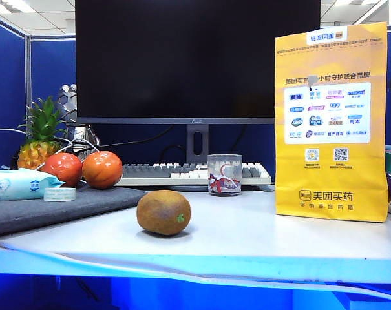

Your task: Pick up the kiwifruit and throw it into the yellow paper bag.

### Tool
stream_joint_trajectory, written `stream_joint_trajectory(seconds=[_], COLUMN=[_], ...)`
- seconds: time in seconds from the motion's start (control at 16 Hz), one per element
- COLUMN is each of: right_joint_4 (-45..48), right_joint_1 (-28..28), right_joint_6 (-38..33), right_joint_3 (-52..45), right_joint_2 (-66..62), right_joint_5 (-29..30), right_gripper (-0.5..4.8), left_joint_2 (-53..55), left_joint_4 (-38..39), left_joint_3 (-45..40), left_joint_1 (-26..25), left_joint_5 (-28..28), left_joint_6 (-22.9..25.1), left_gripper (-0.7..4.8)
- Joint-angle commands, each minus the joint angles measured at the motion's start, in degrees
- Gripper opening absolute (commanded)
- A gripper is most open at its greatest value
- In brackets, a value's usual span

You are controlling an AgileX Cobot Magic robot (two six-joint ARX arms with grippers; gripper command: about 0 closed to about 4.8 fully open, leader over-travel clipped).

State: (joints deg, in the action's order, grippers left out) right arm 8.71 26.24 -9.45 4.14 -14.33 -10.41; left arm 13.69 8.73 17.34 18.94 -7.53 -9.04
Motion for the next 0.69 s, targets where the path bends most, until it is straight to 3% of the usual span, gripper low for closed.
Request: stream_joint_trajectory(seconds=[0.06, 0.31, 0.37, 0.5, 0.62, 0.69], right_joint_4=[2.32, 2.75, 4.15, 10.43, 13.99, 14.27], right_joint_1=[0.13, 0.13, 0.13, 0.13, 0.13, 0.15], right_joint_6=[-1.07, -1.11, -1.29, -1.77, -2.82, -2.80], right_joint_3=[0.13, 0.13, 0.13, 0.13, 0.15, 0.22], right_joint_2=[0.11, 0.11, 0.11, 0.11, 0.11, 0.09], right_joint_5=[1.55, 1.64, 2.82, 10.60, 14.38, 14.91], right_gripper=[1.70, 1.70, 1.70, 1.70, 1.70, 1.70], left_joint_2=[0.04, 0.09, 0.22, 4.33, 10.03, 14.97], left_joint_4=[-1.38, -2.54, -4.98, -11.91, -12.22, -12.17], left_joint_3=[0.15, 0.17, 0.17, 0.70, 2.71, 4.61], left_joint_1=[-0.07, -0.07, -0.07, -0.04, -0.04, -0.04], left_joint_5=[-0.46, -1.49, -6.36, -13.33, -13.57, -13.99], left_joint_6=[0.00, 0.04, 0.24, -0.81, -0.24, 1.40], left_gripper=[2.10, 2.10, 2.10, 2.12, 2.22, 3.06])
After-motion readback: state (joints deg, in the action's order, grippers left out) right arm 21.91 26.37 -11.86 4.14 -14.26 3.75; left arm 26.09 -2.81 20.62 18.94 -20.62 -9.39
